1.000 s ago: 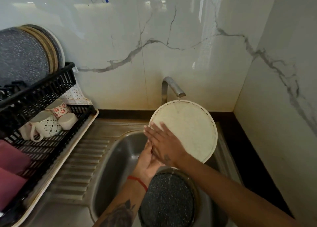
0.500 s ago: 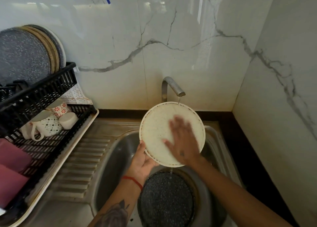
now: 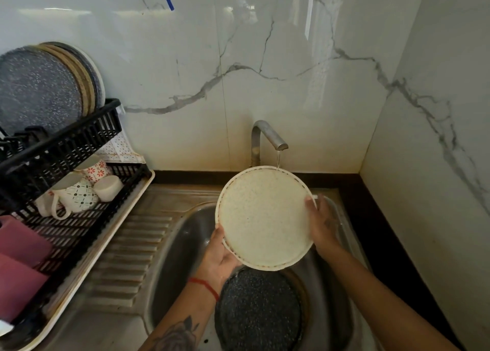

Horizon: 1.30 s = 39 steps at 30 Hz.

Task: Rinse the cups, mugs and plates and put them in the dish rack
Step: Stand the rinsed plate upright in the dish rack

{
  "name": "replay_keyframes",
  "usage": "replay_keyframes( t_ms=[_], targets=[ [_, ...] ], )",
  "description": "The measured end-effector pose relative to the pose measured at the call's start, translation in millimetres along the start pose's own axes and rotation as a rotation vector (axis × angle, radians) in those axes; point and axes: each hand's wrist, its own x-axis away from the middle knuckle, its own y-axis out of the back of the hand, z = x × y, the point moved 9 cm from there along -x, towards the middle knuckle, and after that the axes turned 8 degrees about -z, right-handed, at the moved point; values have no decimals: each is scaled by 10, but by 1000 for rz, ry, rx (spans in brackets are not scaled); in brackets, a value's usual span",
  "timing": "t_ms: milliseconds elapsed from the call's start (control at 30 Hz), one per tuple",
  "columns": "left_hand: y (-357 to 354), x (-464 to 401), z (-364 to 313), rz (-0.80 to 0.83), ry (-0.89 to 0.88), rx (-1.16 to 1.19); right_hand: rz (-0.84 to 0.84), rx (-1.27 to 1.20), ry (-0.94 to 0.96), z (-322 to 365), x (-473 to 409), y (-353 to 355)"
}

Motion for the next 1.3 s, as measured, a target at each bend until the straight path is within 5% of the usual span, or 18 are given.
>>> replay_keyframes(
  t_ms=[133, 333, 500, 667, 967, 1300],
  targets=[
    [6, -32, 186, -19, 110, -81, -96, -410, -214, 40, 141, 67],
    [-17, -6, 253, 55, 295, 22, -73, -437, -17, 177, 145, 229],
    [-166, 40, -29, 75, 184, 235, 72, -440, -89, -87, 81, 238],
    [-290, 116, -275, 52, -67, 67, 318, -441, -417, -588, 87, 87],
    [-397, 161, -347, 4, -303, -406, -54, -443, -66, -279, 42, 386],
    [-309, 11, 303, -88, 27, -383, -89, 49, 254, 727, 179, 486]
  ],
)
